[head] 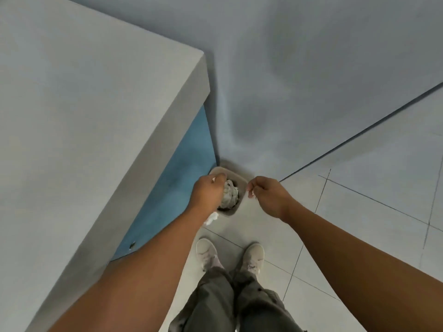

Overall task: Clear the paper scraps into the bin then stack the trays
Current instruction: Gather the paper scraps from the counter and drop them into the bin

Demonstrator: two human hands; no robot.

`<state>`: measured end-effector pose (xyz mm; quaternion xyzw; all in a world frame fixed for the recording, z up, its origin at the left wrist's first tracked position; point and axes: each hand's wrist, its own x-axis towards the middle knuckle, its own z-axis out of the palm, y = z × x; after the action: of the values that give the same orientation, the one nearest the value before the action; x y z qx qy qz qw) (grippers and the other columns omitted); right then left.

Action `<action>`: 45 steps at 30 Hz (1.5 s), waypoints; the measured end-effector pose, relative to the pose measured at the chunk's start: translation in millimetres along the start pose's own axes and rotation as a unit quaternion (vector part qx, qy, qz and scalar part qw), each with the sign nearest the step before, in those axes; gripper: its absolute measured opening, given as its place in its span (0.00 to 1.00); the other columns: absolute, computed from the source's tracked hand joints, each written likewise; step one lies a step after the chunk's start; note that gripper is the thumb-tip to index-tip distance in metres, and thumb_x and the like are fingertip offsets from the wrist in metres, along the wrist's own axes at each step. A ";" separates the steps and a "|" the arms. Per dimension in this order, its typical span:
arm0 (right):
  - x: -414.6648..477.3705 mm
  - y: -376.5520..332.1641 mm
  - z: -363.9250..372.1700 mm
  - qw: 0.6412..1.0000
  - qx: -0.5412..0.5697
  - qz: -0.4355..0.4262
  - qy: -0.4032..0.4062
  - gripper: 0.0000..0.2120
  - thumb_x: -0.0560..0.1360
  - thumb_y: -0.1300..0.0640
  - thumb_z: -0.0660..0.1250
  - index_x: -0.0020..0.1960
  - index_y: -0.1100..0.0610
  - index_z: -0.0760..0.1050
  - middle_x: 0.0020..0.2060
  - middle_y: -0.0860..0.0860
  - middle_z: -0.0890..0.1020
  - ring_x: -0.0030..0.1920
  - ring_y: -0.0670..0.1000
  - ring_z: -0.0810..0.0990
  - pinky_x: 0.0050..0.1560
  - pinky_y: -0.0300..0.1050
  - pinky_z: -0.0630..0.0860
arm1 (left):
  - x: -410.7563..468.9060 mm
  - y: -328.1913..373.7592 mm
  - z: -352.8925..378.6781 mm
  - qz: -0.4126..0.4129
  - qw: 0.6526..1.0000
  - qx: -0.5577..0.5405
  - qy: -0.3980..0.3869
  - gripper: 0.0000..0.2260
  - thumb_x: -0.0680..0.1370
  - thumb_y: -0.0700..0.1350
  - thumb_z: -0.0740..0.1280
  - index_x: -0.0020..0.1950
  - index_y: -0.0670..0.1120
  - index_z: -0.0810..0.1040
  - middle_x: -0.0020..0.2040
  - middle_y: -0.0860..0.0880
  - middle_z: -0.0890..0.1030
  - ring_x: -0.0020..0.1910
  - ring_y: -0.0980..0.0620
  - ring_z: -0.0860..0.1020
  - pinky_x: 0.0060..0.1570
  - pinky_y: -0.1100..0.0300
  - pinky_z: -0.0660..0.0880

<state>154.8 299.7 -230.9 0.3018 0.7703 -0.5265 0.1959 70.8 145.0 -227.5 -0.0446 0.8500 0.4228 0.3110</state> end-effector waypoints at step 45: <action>230.1 201.5 147.9 0.996 -0.013 0.027 0.079 0.12 0.74 0.59 0.65 0.55 0.48 0.79 0.53 0.52 0.82 0.52 0.54 0.80 0.54 0.45 0.78 | 194.9 -264.9 136.1 -0.060 0.996 0.031 0.063 0.16 0.79 0.37 0.61 0.64 0.48 0.78 0.63 0.49 0.81 0.62 0.49 0.78 0.58 0.62 0.72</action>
<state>117.2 274.9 -567.6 0.3601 0.7818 -0.4856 0.1526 70.9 113.9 -582.1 -0.1121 0.8765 0.3730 0.2831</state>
